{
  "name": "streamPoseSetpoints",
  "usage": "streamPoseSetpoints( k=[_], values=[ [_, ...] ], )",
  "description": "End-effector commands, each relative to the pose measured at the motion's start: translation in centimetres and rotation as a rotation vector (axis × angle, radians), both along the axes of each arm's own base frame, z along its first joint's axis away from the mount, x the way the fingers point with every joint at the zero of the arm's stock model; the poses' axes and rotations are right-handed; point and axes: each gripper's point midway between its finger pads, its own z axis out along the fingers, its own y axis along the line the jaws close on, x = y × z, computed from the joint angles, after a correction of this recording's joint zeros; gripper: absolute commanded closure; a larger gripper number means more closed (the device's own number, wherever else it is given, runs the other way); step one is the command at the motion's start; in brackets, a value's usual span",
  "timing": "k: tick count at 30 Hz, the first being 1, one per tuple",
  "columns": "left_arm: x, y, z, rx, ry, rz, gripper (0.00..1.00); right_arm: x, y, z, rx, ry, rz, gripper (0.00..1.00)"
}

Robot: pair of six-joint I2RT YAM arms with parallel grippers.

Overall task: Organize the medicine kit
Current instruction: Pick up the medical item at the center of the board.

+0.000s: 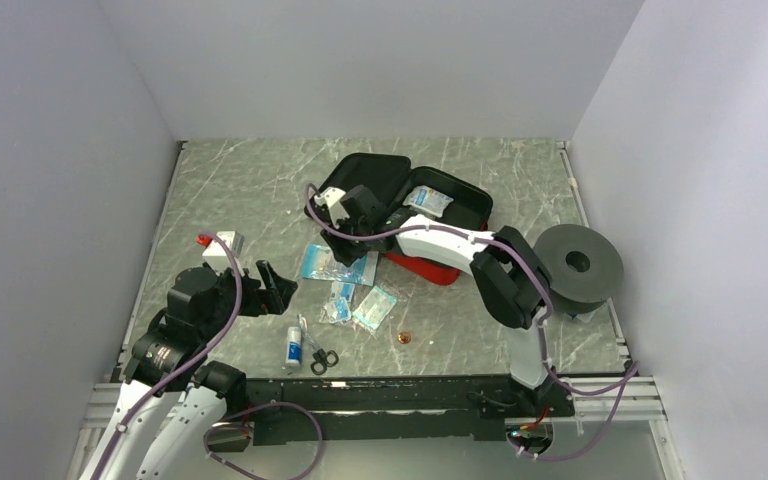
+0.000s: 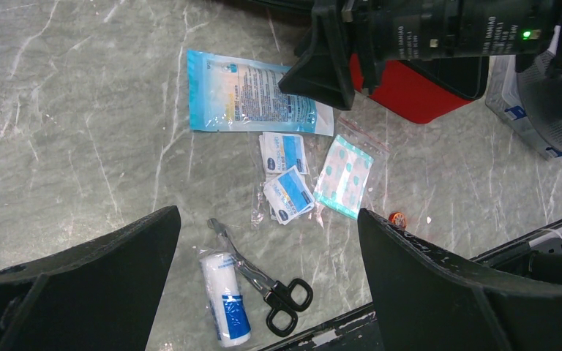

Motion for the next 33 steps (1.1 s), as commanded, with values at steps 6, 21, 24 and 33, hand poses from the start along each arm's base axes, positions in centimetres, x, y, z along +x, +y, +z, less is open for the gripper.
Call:
streamPoseSetpoints(
  k=[6,21,24,33],
  values=[
    [0.1,-0.2,2.0,-0.023,-0.057,-0.009,0.01,0.7,1.8,-0.7,0.011,-0.003,0.045,0.46],
    [0.1,-0.1,2.0,-0.023,-0.059,-0.008,0.01,0.5,0.6,-4.0,-0.057,0.029,0.011,0.46],
    [0.1,-0.2,2.0,-0.023,-0.058,-0.008,0.01,0.4,0.3,-4.5,-0.069,0.039,0.004,0.48],
    [0.1,-0.2,2.0,-0.023,-0.058,-0.009,0.02,-0.2,-0.2,-6.3,-0.113,0.081,-0.004,0.56]
  ],
)
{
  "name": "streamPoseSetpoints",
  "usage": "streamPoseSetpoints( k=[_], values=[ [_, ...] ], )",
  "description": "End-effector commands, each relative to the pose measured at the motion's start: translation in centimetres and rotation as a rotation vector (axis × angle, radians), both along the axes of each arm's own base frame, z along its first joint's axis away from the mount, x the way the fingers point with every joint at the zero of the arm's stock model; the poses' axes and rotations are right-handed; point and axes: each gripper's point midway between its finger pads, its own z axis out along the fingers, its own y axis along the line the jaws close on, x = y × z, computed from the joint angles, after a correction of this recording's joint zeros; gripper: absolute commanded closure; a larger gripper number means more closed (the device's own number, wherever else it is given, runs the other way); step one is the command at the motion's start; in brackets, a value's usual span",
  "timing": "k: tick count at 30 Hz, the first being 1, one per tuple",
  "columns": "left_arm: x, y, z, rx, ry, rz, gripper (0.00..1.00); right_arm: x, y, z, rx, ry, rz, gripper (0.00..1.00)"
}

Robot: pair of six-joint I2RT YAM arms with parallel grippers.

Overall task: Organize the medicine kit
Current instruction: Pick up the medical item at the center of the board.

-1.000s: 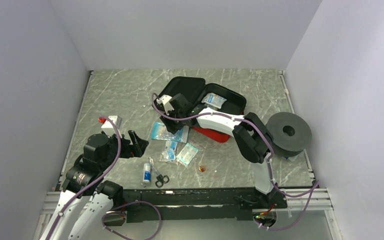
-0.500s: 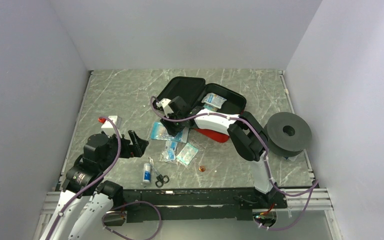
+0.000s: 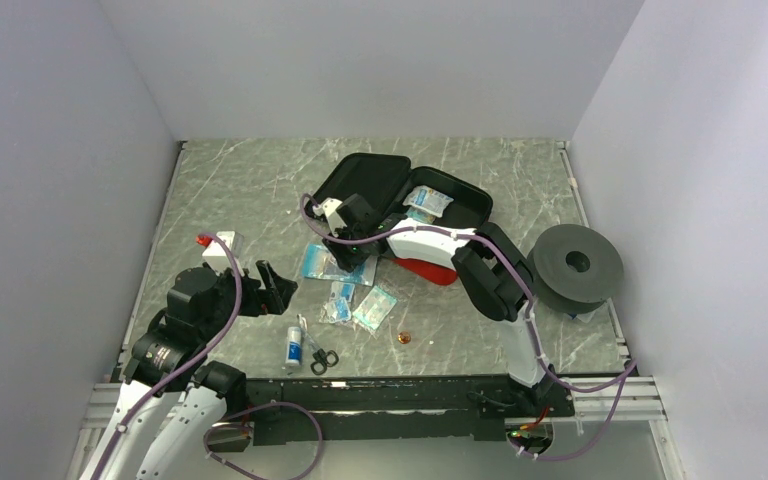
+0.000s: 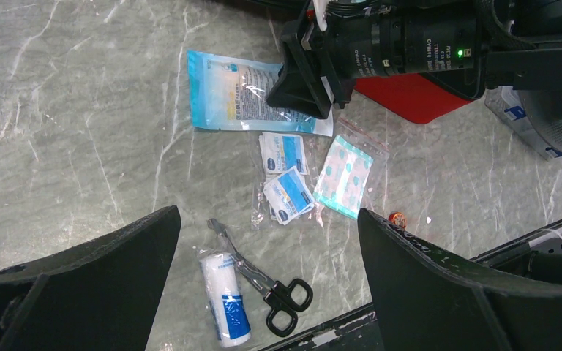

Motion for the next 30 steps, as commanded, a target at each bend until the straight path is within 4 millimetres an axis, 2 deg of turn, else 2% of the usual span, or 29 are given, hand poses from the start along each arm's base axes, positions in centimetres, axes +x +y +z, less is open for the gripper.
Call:
streamPoseSetpoints(
  k=[1,12,16,21,30],
  values=[
    [0.1,-0.2,2.0,-0.023,-0.058,-0.009,0.01,-0.3,-0.3,-1.3,-0.040,0.026,-0.009,0.60],
    [0.1,-0.2,2.1,-0.024,-0.059,-0.009,0.01,-0.9,-0.4,-1.4,-0.050,0.044,-0.003,1.00],
    [0.1,-0.2,2.1,-0.025,-0.060,-0.010,0.01,-0.8,0.1,-0.1,-0.029,0.020,-0.009,1.00],
    [0.0,-0.2,2.1,-0.025,-0.062,-0.009,0.01,-0.7,1.0,3.3,0.038,-0.031,-0.009,1.00],
    [-0.1,0.6,2.5,-0.023,-0.081,0.026,0.01,-2.9,2.1,8.2,0.182,-0.007,0.007,1.00]
  ],
)
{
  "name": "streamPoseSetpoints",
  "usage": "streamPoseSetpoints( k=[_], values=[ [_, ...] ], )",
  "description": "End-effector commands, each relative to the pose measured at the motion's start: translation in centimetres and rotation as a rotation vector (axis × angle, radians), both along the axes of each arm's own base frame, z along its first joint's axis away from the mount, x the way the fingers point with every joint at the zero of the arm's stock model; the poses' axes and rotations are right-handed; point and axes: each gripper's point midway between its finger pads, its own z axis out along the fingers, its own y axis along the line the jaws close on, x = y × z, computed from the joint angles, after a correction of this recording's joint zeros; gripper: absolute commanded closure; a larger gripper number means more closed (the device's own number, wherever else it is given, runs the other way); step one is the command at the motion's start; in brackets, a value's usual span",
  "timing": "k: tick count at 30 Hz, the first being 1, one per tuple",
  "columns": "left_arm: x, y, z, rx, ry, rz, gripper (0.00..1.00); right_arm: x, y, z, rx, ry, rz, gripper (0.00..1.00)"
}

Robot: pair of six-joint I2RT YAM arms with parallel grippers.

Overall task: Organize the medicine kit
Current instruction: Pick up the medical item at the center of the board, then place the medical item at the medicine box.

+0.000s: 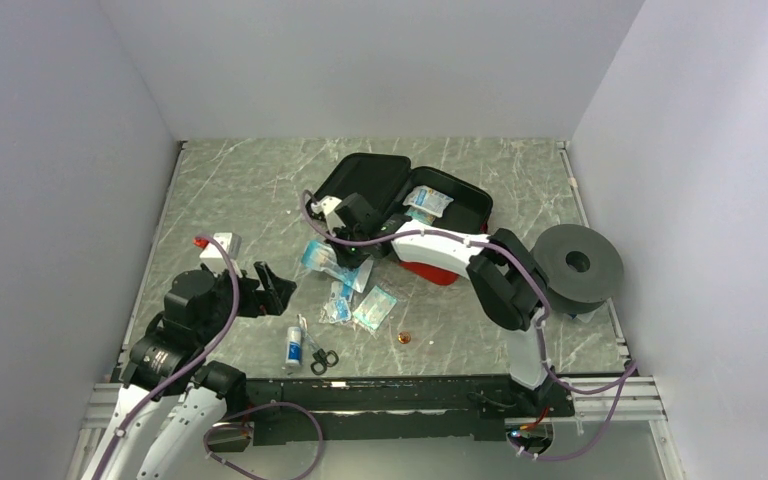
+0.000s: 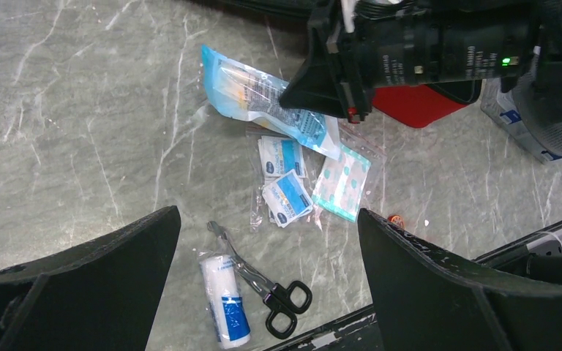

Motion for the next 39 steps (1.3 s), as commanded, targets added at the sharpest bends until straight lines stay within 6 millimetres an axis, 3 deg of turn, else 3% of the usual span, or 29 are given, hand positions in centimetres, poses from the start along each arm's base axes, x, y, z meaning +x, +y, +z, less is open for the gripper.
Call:
streamPoseSetpoints(
  k=[1,11,18,25,34,39],
  values=[
    [-0.1,0.6,2.4,-0.020,-0.075,0.032,0.01,-1.2,1.3,5.8,0.143,-0.027,0.019,1.00],
    [-0.6,2.3,3.6,-0.041,-0.146,0.115,0.01,-3.9,-0.9,10.2,0.235,-0.040,0.000,1.00],
    [-0.6,2.5,3.6,-0.040,-0.143,0.125,0.01,-4.1,-3.8,16.0,0.321,-0.153,-0.104,1.00],
    [-0.6,2.3,3.6,-0.041,-0.143,0.115,0.01,-1.4,-8.2,19.2,0.351,-0.262,-0.390,1.00],
    [-0.6,2.1,3.4,-0.039,-0.134,0.106,0.01,2.5,-13.9,20.5,0.469,-0.248,-0.745,1.00],
    [-0.5,2.0,3.3,-0.039,-0.131,0.102,0.02,4.5,-17.0,20.3,0.445,-0.265,-1.002,1.00]
  ],
)
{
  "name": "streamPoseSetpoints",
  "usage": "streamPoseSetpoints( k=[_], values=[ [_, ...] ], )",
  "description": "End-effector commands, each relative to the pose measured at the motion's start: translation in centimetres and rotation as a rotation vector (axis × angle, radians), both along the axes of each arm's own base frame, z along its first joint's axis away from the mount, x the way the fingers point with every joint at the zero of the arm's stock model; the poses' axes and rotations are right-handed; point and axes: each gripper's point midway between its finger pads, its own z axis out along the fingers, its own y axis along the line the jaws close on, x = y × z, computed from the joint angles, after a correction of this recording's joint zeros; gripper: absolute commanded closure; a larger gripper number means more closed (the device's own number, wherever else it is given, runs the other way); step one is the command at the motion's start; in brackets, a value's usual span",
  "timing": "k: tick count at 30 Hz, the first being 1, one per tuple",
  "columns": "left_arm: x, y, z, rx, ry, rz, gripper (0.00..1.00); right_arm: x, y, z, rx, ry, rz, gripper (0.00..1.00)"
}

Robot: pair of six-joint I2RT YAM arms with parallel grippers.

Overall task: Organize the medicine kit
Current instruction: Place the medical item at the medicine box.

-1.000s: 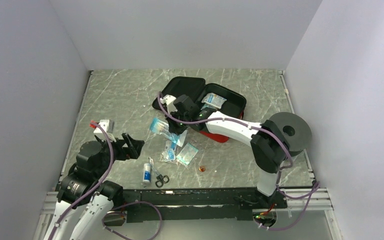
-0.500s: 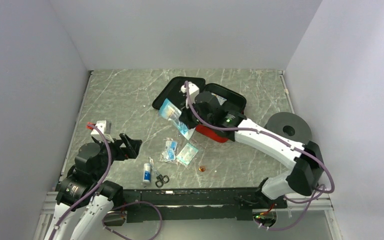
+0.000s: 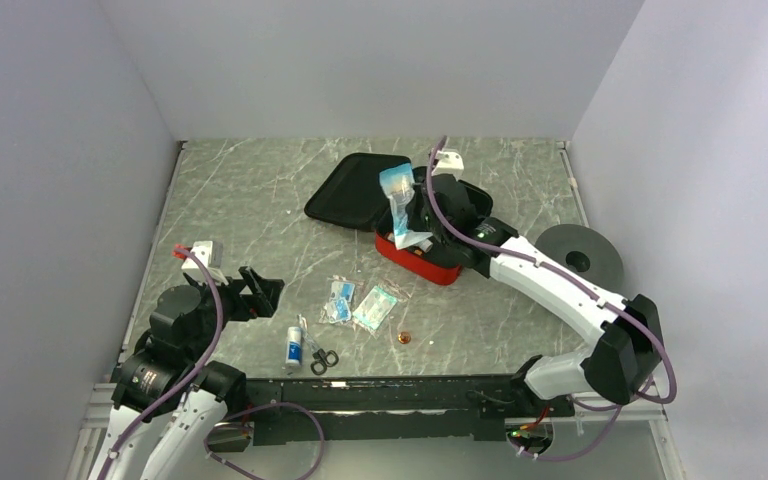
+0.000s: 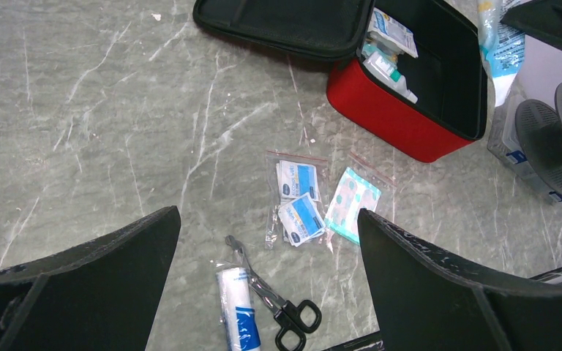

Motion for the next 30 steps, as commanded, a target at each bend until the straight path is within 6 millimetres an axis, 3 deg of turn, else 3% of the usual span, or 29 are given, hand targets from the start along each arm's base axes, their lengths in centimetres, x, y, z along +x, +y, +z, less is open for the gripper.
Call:
streamPoseSetpoints(
  k=[1,9,18,30],
  values=[
    [0.1,-0.2,1.7,-0.026,-0.033,-0.001,0.01,2.1,-2.7,2.5,0.106,-0.022,-0.272,1.00],
    [0.1,-0.2,1.8,-0.027,-0.035,-0.006,0.01,3.9,-6.0,1.1,0.178,0.026,-0.557,1.00],
    [0.0,-0.3,1.8,-0.027,-0.036,-0.012,0.01,5.6,-9.9,-3.1,0.247,0.151,-0.785,1.00],
    [0.0,-0.4,1.8,-0.028,-0.036,-0.016,0.01,7.4,-10.8,-8.2,0.169,0.259,-0.891,1.00]
  ],
)
